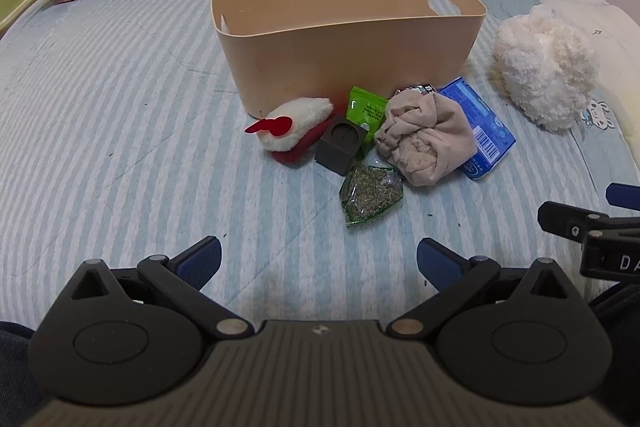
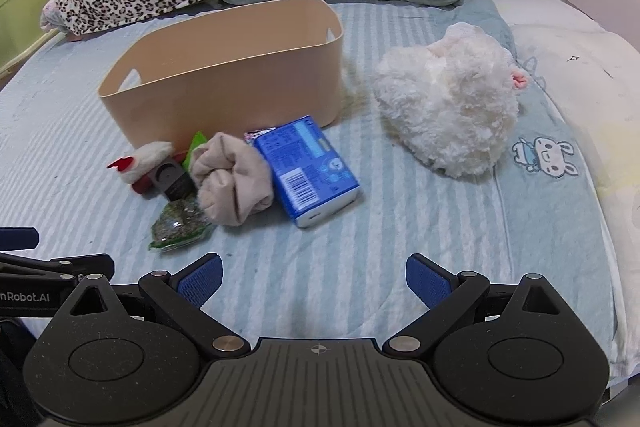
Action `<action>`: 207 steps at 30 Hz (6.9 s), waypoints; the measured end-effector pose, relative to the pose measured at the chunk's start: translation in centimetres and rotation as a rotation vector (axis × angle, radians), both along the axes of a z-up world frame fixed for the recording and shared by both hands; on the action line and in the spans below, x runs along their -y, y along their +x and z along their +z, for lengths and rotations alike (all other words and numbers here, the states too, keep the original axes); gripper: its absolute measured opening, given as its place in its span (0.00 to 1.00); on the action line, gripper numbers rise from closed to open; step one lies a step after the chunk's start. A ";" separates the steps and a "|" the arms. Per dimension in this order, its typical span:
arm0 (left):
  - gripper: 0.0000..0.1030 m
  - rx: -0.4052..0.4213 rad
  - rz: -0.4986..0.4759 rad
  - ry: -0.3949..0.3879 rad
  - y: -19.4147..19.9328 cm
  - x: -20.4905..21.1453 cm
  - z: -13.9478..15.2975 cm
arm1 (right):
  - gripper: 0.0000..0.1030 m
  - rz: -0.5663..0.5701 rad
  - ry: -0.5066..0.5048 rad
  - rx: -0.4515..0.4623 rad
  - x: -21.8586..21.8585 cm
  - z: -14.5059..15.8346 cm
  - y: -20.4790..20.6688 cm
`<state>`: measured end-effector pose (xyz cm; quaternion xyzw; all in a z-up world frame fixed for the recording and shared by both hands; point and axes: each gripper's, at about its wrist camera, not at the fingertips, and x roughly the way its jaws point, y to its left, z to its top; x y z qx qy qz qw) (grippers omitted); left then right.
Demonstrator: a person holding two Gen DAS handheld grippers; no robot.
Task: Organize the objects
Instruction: 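Move both grippers toward the pile of items beside the beige basket, then grasp the blue tissue pack with the right gripper while the left grasps the herb bag, then carry both items over the basket and open both grippers to drop them, then grasp the beige cloth with the right gripper while the left grasps the plush toy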
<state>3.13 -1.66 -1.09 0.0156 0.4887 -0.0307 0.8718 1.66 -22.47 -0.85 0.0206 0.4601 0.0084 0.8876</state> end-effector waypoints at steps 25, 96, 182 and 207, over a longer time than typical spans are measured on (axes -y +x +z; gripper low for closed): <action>1.00 -0.096 0.081 -0.049 6.9 0.7 -4.7 | 0.93 0.049 -0.074 -0.078 1.3 -3.8 8.3; 0.43 0.321 -0.004 -0.043 13.7 -3.7 7.6 | 0.61 0.132 0.006 0.286 -2.3 5.9 14.8; 0.42 -0.064 -0.329 -0.098 13.5 -4.4 -6.0 | 0.37 0.232 0.075 -0.092 -5.6 -8.0 10.3; 0.42 0.110 -0.331 -0.087 8.8 -5.4 -0.1 | 0.32 0.157 0.094 0.033 -2.5 -2.6 7.5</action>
